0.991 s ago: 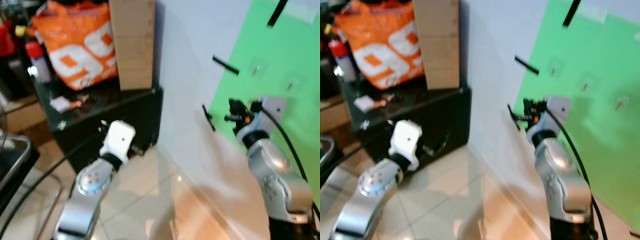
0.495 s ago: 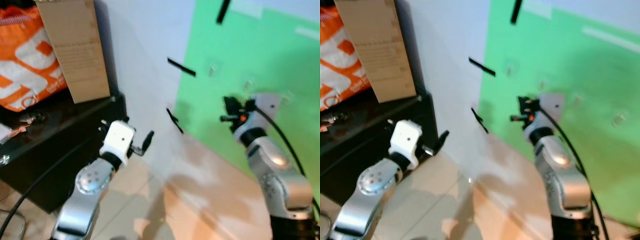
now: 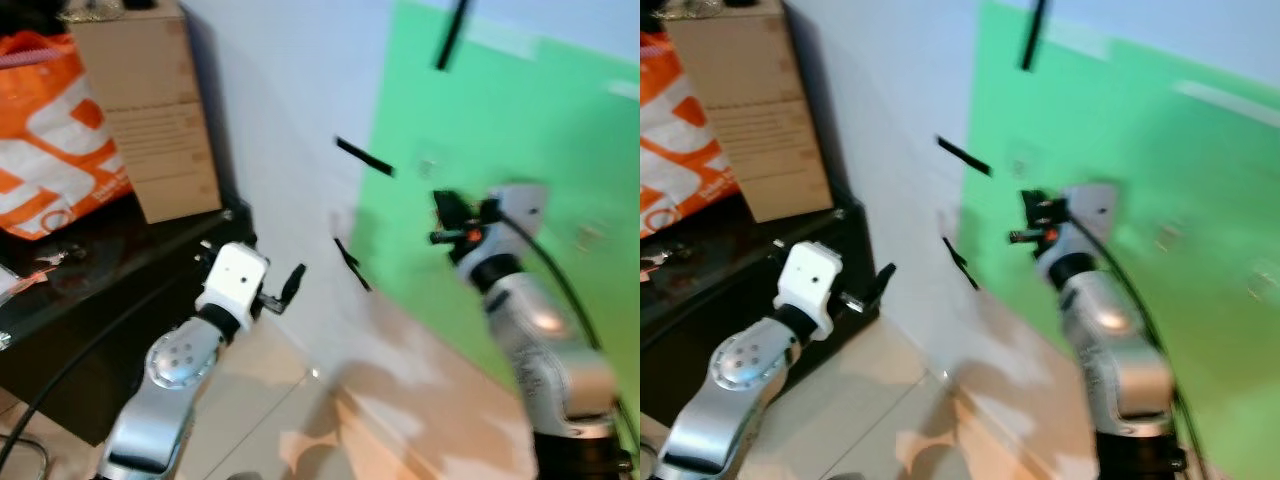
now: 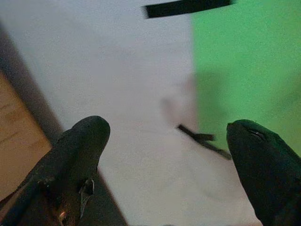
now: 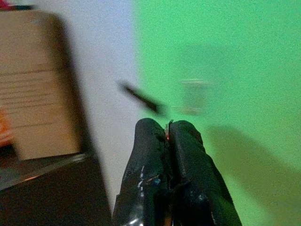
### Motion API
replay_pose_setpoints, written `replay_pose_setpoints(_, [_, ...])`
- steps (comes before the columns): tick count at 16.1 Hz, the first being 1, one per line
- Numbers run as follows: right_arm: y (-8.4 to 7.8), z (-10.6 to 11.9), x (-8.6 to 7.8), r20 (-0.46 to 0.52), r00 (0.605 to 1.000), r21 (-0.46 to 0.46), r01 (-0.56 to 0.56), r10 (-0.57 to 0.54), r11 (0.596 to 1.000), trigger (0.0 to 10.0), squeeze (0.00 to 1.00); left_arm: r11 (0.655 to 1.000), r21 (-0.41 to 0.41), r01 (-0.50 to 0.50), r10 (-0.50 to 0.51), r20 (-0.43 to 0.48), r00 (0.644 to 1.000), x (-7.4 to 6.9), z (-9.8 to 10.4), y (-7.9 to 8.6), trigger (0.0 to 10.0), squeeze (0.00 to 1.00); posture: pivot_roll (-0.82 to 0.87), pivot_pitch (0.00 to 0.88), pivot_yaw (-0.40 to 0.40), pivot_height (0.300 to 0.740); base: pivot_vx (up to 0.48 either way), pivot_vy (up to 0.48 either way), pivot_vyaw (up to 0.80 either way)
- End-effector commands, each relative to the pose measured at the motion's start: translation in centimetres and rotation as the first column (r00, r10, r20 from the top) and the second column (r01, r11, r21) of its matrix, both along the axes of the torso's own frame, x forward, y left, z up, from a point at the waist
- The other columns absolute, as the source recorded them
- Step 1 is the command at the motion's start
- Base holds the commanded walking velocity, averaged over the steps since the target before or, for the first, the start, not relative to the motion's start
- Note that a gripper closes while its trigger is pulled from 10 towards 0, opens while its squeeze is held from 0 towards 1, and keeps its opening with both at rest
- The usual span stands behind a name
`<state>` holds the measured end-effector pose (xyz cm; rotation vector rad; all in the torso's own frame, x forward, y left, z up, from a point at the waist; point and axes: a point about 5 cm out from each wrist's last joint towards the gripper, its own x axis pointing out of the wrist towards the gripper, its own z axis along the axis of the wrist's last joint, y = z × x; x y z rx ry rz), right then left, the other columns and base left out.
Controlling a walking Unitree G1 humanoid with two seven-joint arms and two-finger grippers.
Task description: Hang keys on a hook
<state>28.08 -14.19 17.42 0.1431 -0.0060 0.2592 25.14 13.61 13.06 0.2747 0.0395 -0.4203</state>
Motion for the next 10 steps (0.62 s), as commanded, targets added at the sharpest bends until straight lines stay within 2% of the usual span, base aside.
replay_pose_setpoints(1, [-0.4,0.5,0.0,0.027,1.0,-0.006,0.014,-0.014,1.0,10.0,0.0,1.0,-0.001,0.018,-0.018,0.009,1.0,0.3,0.4,-0.2,10.0,0.0,0.02,0.0,-0.026,0.74,0.304,0.0,0.0])
replay_pose_setpoints(3, [-0.4,0.5,0.0,0.033,0.999,-0.001,0.023,-0.023,1.0,10.0,0.0,0.999,0.004,0.04,-0.04,0.009,0.999,0.5,0.4,-0.5,10.0,0.0,0.01,0.0,-0.011,0.74,0.298,0.0,0.0])
replay_pose_setpoints(7, [-0.2,1.1,0.2,0.056,0.998,0.011,0.016,-0.016,1.0,10.0,0.0,0.992,0.029,0.126,-0.126,-0.005,0.992,0.5,0.5,-0.9,10.0,0.0,0.02,0.0,-0.012,0.74,0.0,0.0,0.0])
replay_pose_setpoints(10, [-0.1,1.4,0.3,0.066,0.998,0.026,0.0,-0.002,1.0,10.0,0.0,0.977,0.017,0.214,-0.213,-0.036,0.976,0.2,0.5,-1.3,10.0,0.0,0.02,0.0,-0.01,0.74,0.0,0.0,0.0])
